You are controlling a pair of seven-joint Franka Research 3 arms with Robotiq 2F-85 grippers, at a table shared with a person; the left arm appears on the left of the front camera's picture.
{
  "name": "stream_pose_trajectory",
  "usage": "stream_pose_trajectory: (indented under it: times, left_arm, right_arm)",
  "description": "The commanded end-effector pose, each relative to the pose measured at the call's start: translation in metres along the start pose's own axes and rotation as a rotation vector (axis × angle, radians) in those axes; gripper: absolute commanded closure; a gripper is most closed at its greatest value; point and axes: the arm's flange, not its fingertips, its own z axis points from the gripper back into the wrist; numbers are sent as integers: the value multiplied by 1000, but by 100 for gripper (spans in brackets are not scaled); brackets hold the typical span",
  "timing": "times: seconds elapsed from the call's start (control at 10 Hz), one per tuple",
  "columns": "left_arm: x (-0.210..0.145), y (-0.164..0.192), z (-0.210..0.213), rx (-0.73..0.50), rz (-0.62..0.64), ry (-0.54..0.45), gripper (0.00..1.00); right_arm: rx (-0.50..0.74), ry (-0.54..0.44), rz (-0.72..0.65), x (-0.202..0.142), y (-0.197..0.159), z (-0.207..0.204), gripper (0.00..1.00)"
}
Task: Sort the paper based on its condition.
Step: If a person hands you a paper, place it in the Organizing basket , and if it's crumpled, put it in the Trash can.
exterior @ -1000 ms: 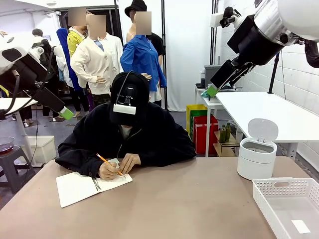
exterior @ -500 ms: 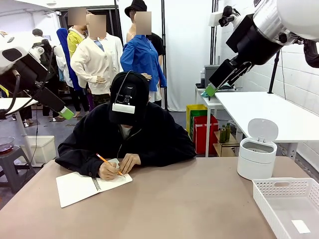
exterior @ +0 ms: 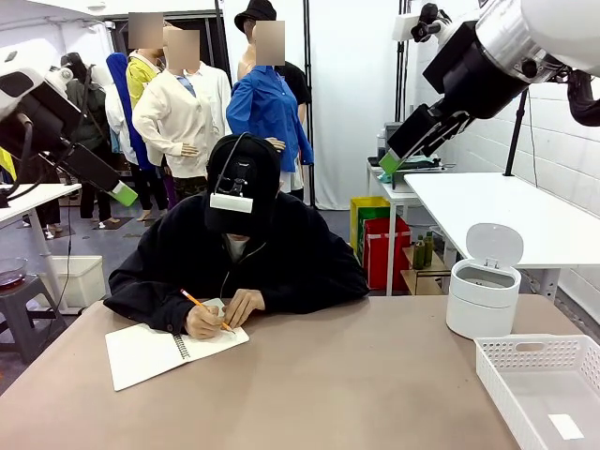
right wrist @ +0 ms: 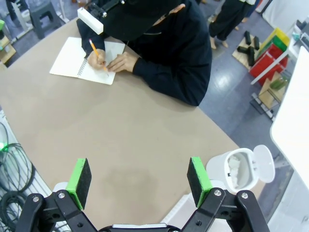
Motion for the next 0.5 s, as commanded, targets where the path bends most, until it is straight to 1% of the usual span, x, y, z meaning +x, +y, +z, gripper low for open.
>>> stream_pose_trajectory:
  times: [0.0, 0.3, 0.4]
  left_arm:
    - [2, 3, 5, -24, 15, -26, 0]
    - [5, 5, 12, -10, 13, -41, 0]
    - [4, 4, 11, -12, 3, -29, 0]
  right_arm:
    - [20, -48, 9, -2, -5, -3, 0]
    - [17, -45, -2, -2, -12, -2, 0]
    - [17, -38, 1, -1, -11, -3, 0]
